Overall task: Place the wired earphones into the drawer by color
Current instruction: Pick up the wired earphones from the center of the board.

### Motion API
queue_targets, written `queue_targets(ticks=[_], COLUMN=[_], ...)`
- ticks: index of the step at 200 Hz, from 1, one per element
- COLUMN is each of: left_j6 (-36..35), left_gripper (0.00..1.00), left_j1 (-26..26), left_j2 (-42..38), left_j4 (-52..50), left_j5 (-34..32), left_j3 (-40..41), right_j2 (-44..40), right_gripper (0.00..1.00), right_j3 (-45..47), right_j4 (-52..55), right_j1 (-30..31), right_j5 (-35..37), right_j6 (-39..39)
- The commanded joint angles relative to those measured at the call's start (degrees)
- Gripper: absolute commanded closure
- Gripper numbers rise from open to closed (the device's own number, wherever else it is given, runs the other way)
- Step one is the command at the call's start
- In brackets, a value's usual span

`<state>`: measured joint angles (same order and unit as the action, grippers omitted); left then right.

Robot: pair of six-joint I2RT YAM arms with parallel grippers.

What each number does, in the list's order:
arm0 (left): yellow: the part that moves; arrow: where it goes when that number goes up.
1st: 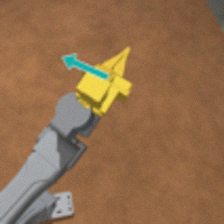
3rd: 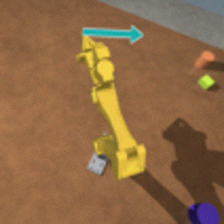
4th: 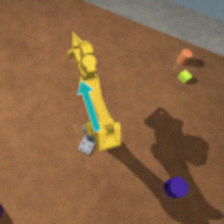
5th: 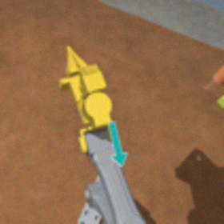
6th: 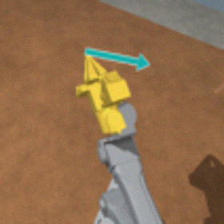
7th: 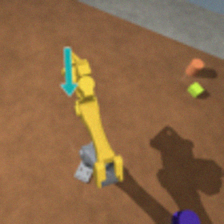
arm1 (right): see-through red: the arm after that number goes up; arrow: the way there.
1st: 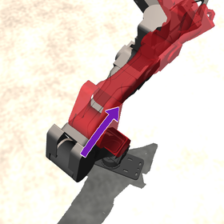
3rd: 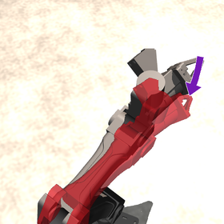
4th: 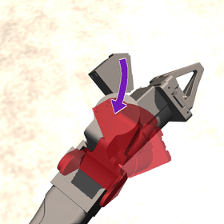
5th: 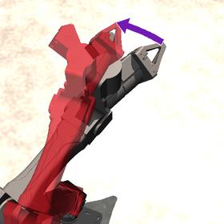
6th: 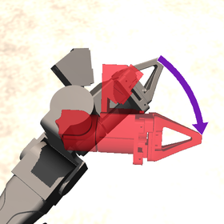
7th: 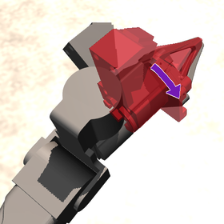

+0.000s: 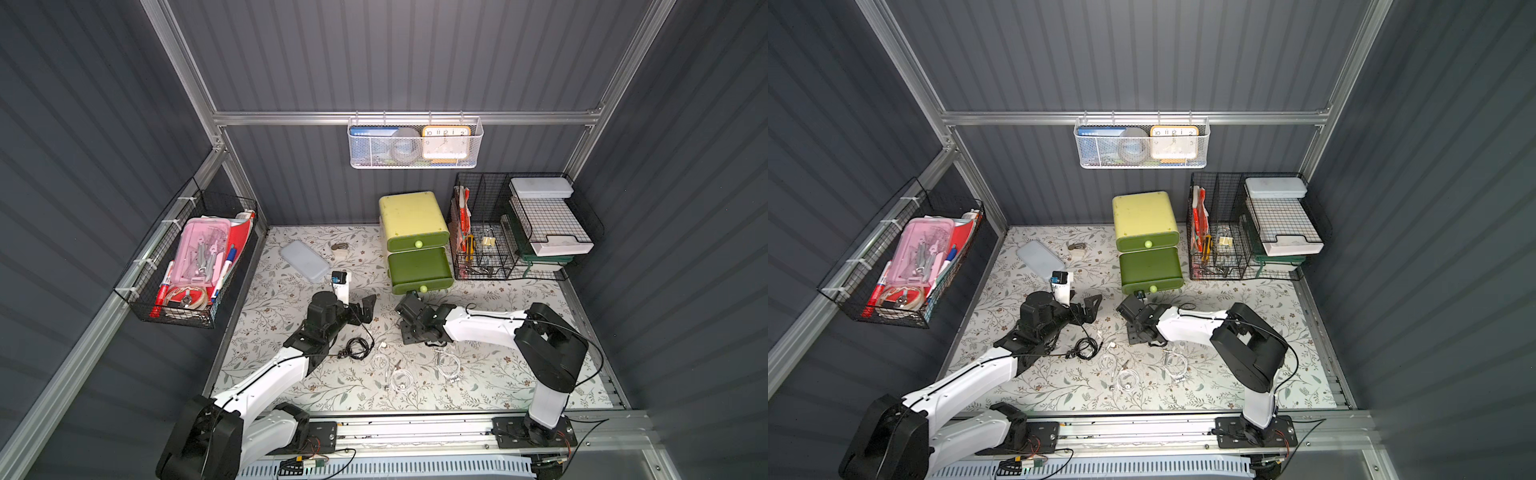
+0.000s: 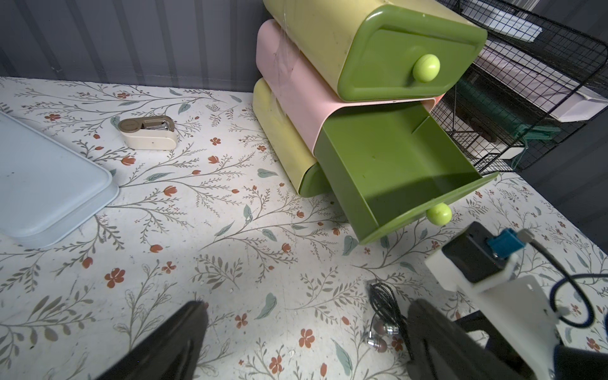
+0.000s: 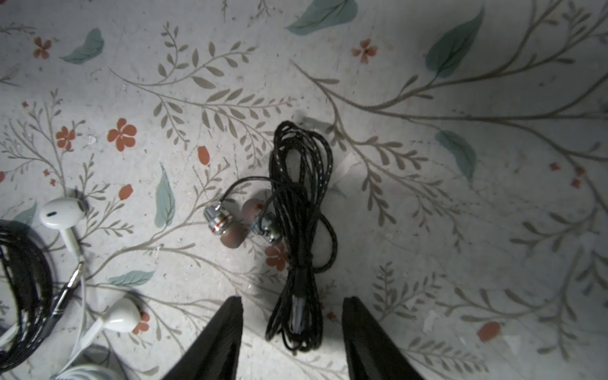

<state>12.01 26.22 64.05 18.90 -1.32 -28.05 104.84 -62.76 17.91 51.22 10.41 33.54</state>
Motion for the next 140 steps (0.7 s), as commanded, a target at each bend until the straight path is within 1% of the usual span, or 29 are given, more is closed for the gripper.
queue_targets(ticks=[1,48,140], left_j6=[-0.67,-0.65,-0.67], left_gripper=[0.01,0.01,0.01], left_j1=[-0.03,-0.09,-0.03], left_j2=[-0.77,-0.60,-0.19], left_j4=[0.57,0.62,0.88], left_j5=[0.09,0.09,0.27], left_j3=[-0.34,-0.33,-0.43], right_j2=[1.17,2.20,2.81], right_gripper=[0.48,0.55,0.76], right_j3=[-1.53,-1.90,-2.10], right_j4=[1.60,2.07,2.72], right_j1=[0.28,0.28,0.23], right_j5=[1.27,1.80,1.62], right_j6=[-0.18,0.03,0.12])
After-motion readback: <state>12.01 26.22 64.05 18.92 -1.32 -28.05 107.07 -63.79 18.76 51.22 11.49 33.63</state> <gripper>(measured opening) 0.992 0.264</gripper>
